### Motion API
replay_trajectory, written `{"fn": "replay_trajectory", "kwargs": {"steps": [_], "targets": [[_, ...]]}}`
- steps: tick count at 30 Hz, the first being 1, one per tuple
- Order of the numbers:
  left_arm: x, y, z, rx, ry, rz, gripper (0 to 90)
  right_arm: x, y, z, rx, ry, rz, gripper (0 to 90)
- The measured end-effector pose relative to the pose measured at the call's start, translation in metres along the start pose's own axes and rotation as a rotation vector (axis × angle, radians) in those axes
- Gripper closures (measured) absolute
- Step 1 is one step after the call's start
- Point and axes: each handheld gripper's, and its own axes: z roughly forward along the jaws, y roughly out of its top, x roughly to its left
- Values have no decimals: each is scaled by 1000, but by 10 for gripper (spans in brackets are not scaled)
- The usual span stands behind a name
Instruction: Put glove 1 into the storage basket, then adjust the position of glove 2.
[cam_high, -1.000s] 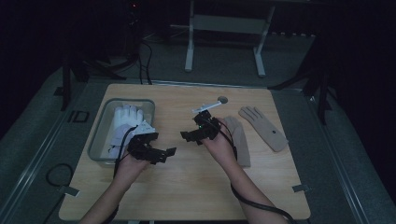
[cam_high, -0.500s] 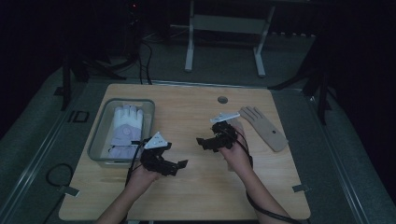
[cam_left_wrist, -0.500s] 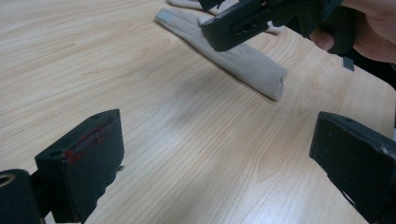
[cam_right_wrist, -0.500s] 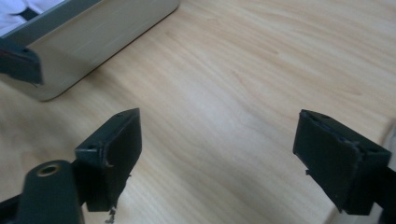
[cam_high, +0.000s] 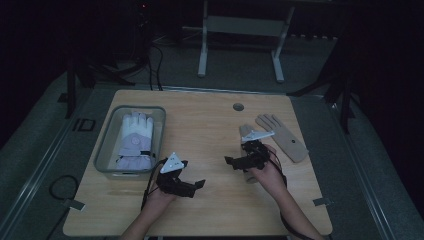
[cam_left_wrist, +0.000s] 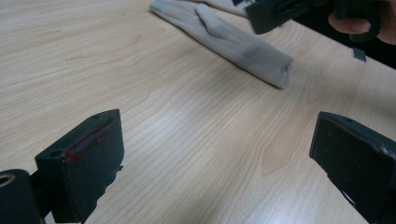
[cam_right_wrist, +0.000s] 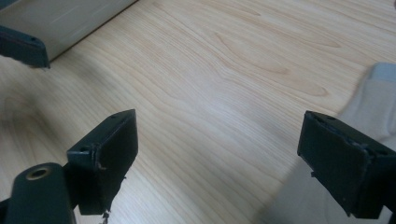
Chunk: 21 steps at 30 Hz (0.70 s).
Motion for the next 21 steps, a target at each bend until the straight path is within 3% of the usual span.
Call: {"fn": "replay_trajectory", "kwargs": {"steps": [4, 10, 13, 15, 18, 21], "targets": [[2, -7, -2, -27, 48, 15, 31, -7, -13, -7, 16, -3, -27, 109], [3, -19, -2, -16, 62, 12, 31, -19, -35, -13, 14, 4, -28, 108], [3, -21, 0, -12, 41, 5, 31, -21, -42, -12, 17, 0, -22, 116], [1, -22, 1, -16, 35, 10, 31, -25, -48, -11, 14, -33, -30, 143], [-2, -22, 1, -17, 31, 29, 31, -31, -50, -13, -27, -46, -15, 203], [-4, -24, 0, -23, 23, 19, 31, -42, -49, -16, -58, -66, 16, 278]]}}
